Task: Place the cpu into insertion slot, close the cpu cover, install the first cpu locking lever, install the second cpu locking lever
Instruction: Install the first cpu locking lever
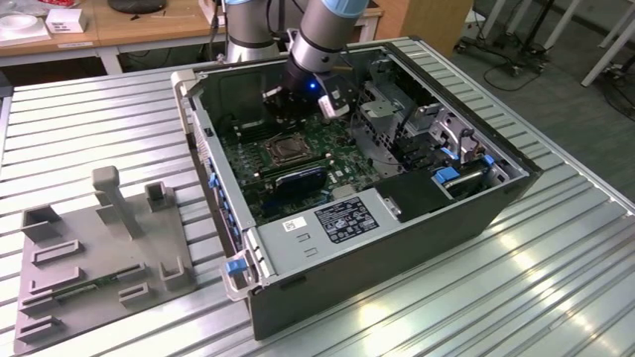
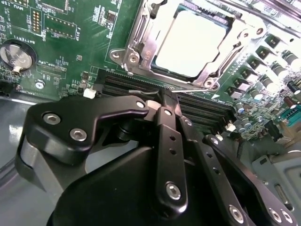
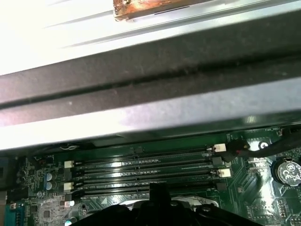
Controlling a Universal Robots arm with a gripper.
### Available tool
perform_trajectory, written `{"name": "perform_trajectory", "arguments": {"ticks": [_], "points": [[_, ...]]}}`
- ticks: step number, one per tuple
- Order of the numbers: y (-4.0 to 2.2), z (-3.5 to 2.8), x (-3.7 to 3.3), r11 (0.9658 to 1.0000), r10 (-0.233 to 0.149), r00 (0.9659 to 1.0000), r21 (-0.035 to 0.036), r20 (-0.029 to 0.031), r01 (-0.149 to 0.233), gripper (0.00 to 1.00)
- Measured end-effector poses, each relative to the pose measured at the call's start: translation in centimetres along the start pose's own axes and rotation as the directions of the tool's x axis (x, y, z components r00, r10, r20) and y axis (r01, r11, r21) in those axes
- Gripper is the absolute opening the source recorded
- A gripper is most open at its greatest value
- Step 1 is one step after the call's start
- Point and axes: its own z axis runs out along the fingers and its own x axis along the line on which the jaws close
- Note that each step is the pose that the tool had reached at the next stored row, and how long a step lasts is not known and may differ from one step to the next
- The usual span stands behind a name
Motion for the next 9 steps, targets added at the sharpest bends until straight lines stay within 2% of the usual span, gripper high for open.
{"name": "perform_trajectory", "arguments": {"ticks": [9], "points": [[0.63, 0.16, 0.12, 1.0, 0.0, 1.0, -0.001, -0.0002, 0.0, 0.11]]}}
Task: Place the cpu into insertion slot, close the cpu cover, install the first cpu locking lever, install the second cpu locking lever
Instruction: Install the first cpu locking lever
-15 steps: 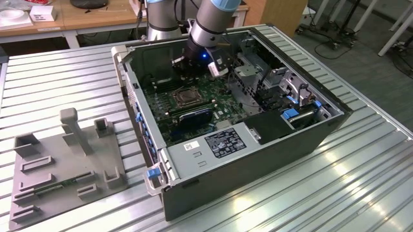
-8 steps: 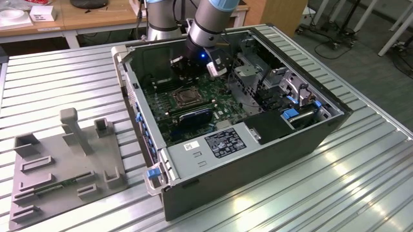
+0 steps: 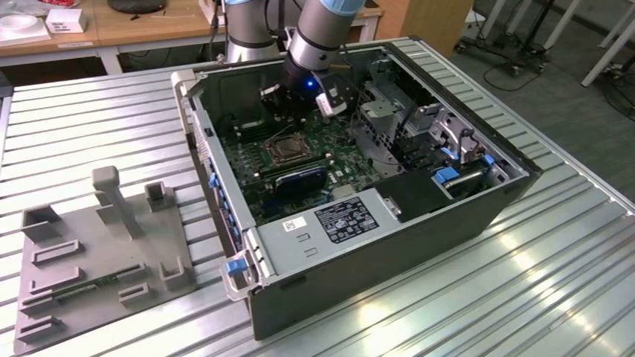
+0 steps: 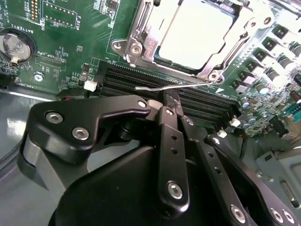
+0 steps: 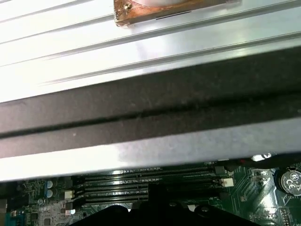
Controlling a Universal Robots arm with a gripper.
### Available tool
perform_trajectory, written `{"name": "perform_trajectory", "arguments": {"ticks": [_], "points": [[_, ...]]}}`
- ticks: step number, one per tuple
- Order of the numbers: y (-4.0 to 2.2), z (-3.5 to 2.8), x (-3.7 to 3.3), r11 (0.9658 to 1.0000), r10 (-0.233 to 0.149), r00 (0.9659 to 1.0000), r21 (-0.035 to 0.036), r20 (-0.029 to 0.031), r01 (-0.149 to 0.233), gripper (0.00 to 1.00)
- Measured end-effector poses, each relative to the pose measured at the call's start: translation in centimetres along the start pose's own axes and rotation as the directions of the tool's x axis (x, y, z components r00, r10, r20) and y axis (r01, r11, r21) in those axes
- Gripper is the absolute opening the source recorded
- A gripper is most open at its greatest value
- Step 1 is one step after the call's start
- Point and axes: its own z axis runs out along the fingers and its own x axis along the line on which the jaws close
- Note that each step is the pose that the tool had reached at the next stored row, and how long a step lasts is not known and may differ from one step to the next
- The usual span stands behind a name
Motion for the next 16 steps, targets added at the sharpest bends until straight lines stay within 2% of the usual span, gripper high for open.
{"name": "perform_trajectory", "arguments": {"ticks": [4, 10, 16], "points": [[0.03, -0.11, 0.03, 1.0, 0.0, 1.0, 0.0001, -0.0001, 0.0, 0.11], [0.25, -1.2, 0.27, 1.0, 0.0, 1.0, 0.0, 0.0, 0.0, 0.11], [0.39, -1.85, 0.49, 1.0, 0.0, 1.0, -0.0001, 0.0, 0.0, 0.11]]}}
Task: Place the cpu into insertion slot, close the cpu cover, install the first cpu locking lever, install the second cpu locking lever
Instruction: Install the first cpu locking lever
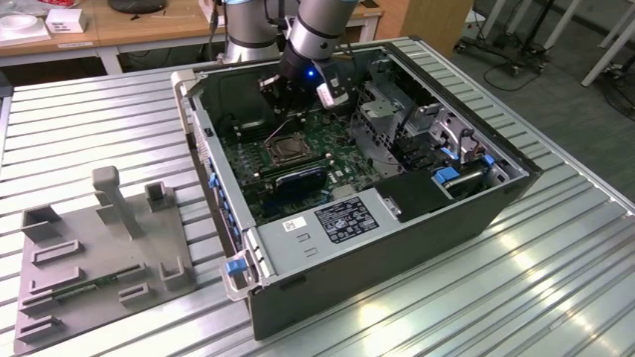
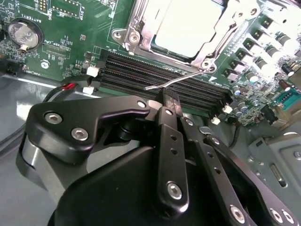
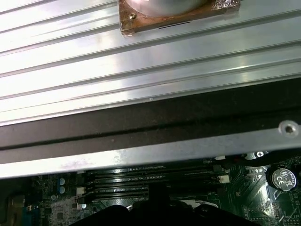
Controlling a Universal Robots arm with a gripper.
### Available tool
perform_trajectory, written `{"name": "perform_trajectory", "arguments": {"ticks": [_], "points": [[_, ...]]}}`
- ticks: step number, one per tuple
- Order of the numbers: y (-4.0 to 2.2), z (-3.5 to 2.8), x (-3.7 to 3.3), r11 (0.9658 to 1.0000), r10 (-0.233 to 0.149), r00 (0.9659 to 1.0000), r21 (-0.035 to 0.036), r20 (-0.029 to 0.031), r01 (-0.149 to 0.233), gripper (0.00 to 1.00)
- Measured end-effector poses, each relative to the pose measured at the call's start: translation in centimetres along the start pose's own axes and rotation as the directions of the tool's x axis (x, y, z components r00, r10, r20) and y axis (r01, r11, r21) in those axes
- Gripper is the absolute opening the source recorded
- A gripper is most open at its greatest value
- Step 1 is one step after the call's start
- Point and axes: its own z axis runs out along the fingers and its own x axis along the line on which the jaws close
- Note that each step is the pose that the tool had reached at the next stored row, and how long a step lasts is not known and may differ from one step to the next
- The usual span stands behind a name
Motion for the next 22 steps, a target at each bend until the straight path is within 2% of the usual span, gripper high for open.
{"name": "perform_trajectory", "arguments": {"ticks": [7, 12, 22], "points": [[-0.02, 0.04, -0.01, 1.0, 0.0, 1.0, 0.0, -0.0001, 0.0, 0.11], [-0.2, 0.47, -0.24, 1.0, 0.0, 1.0, -0.0001, 0.0003, 0.0, 0.11], [-0.4, 1.14, -1.45, 1.0, 0.0, 1.0, -0.0001, 0.0006, 0.0, 0.11]]}}
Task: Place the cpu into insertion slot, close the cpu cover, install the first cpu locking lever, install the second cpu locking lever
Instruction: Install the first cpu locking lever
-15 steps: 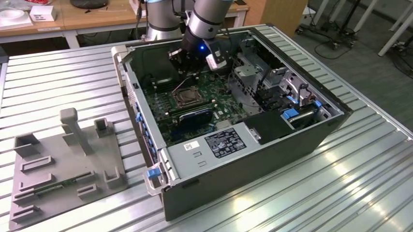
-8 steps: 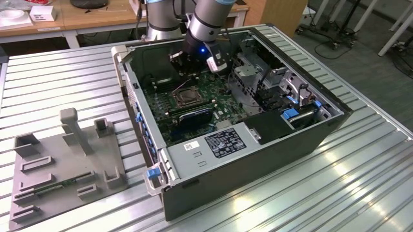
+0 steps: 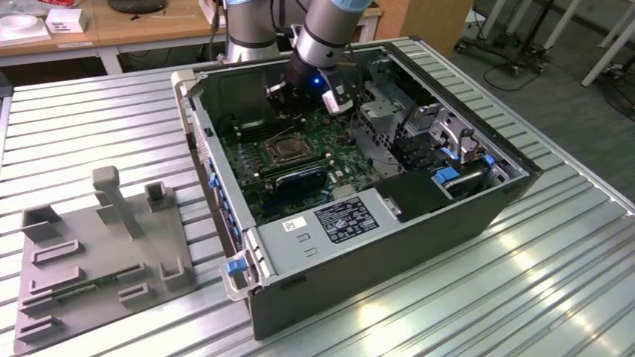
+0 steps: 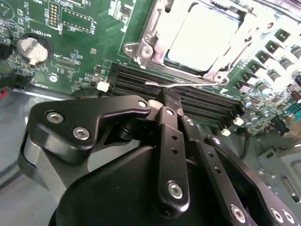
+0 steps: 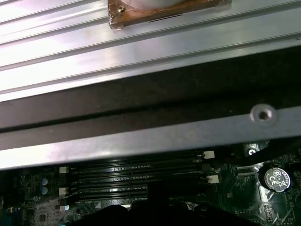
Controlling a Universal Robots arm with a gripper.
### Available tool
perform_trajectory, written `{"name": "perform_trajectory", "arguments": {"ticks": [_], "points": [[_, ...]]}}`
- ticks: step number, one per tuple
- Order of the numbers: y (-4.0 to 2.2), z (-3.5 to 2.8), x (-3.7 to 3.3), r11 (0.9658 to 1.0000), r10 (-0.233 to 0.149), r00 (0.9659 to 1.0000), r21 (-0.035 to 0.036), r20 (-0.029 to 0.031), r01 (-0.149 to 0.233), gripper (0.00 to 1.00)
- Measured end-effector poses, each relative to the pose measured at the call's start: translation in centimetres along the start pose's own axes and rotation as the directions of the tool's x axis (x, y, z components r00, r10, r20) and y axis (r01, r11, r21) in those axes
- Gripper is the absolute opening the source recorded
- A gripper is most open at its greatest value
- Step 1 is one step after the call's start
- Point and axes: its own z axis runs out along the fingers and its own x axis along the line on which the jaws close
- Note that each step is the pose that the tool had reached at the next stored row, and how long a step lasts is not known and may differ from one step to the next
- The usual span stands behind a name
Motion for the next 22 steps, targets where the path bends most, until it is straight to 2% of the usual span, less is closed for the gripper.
{"name": "perform_trajectory", "arguments": {"ticks": [10, 22], "points": [[-0.82, 0.01, -0.47, 1.0, 0.0, 1.0, -0.0001, 0.0, 0.0, 0.11], [-0.86, 0.03, -0.36, 1.0, 0.0, 1.0, 0.0002, 0.0012, 0.0, 0.11]]}}
